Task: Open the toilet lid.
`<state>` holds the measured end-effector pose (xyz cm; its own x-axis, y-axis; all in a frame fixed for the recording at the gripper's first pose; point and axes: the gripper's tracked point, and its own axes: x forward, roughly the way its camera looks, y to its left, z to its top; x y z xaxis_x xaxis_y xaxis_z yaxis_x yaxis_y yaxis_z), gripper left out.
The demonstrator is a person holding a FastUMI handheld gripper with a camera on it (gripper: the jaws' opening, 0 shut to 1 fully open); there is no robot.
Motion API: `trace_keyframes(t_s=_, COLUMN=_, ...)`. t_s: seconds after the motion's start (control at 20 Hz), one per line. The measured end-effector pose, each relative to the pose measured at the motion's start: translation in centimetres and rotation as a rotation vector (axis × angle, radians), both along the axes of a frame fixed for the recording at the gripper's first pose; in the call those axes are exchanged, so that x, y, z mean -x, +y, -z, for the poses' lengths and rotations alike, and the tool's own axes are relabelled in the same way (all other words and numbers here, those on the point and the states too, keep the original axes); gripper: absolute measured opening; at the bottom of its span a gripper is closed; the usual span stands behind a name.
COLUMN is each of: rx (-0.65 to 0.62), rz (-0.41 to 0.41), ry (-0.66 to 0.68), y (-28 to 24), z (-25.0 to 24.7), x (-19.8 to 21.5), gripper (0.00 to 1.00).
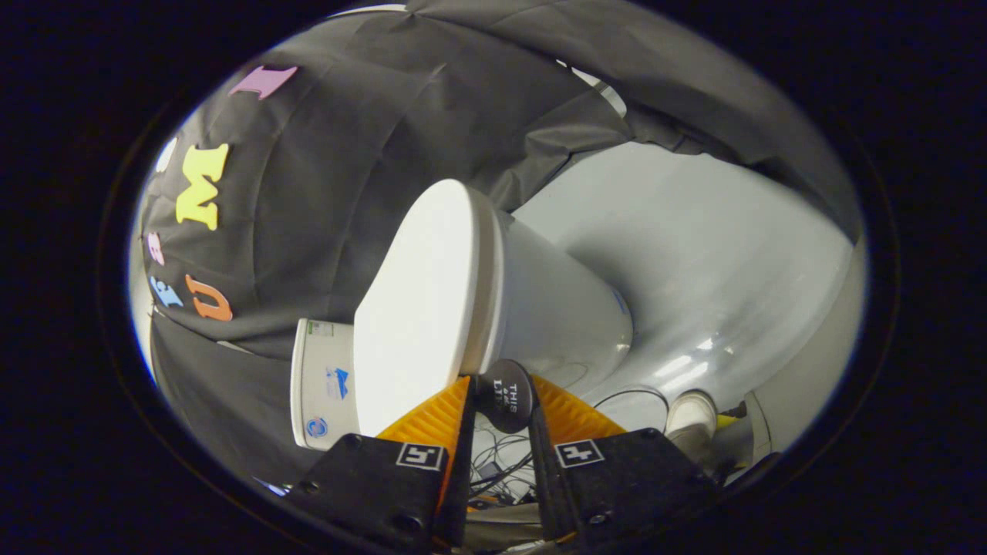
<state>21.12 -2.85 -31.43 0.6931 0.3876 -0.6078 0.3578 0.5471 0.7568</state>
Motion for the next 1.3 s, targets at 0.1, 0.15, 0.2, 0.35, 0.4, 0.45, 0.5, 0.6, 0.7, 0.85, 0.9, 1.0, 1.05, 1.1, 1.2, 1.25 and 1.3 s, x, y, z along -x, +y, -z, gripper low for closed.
trace_keyframes(t_s=0.1, rx=-0.031, rz=0.017, ry=0.015, y=-0.3, z=0.0, x=-0.2, gripper=0.31)
trace_keyframes(t_s=0.15, rx=-0.03, rz=0.024, ry=0.017, y=-0.3, z=-0.1, x=-0.1, gripper=0.28)
trace_keyframes(t_s=0.2, rx=-0.022, rz=0.03, ry=0.01, y=-0.5, z=-0.2, x=-0.2, gripper=0.26)
trace_keyframes(t_s=0.35, rx=-0.028, rz=0.056, ry=-0.005, y=-0.8, z=-1.2, x=-0.4, gripper=0.18)
trace_keyframes(t_s=0.4, rx=-0.023, rz=0.063, ry=-0.007, y=-0.8, z=-1.4, x=-0.4, gripper=0.16)
trace_keyframes(t_s=0.45, rx=-0.021, rz=0.067, ry=-0.008, y=-0.7, z=-1.5, x=-0.4, gripper=0.14)
trace_keyframes(t_s=0.5, rx=-0.02, rz=0.074, ry=-0.014, y=-0.7, z=-1.9, x=-0.4, gripper=0.13)
trace_keyframes(t_s=0.6, rx=-0.02, rz=0.078, ry=-0.017, y=-1.0, z=-2.7, x=-0.3, gripper=0.1)
trace_keyframes(t_s=0.7, rx=-0.006, rz=0.077, ry=-0.02, y=-0.8, z=-3.5, x=-0.6, gripper=0.09)
trace_keyframes(t_s=0.85, rx=0.016, rz=0.073, ry=-0.021, y=0.0, z=-4.9, x=-0.8, gripper=0.05)
trace_keyframes(t_s=0.9, rx=0.016, rz=0.07, ry=-0.027, y=0.1, z=-5.4, x=-0.9, gripper=0.05)
trace_keyframes(t_s=1.0, rx=0.009, rz=0.068, ry=-0.049, y=0.1, z=-6.8, x=-0.9, gripper=0.05)
trace_keyframes(t_s=1.05, rx=0.009, rz=0.065, ry=-0.058, y=0.3, z=-7.5, x=-0.8, gripper=0.05)
trace_keyframes(t_s=1.1, rx=0.014, rz=0.061, ry=-0.066, y=0.5, z=-8.2, x=-0.8, gripper=0.05)
trace_keyframes(t_s=1.2, rx=0.03, rz=0.049, ry=-0.078, y=1.2, z=-9.6, x=-0.8, gripper=0.05)
trace_keyframes(t_s=1.25, rx=0.036, rz=0.043, ry=-0.085, y=1.6, z=-10.3, x=-0.8, gripper=0.05)
trace_keyframes(t_s=1.3, rx=0.037, rz=0.041, ry=-0.094, y=1.9, z=-11.0, x=-0.8, gripper=0.05)
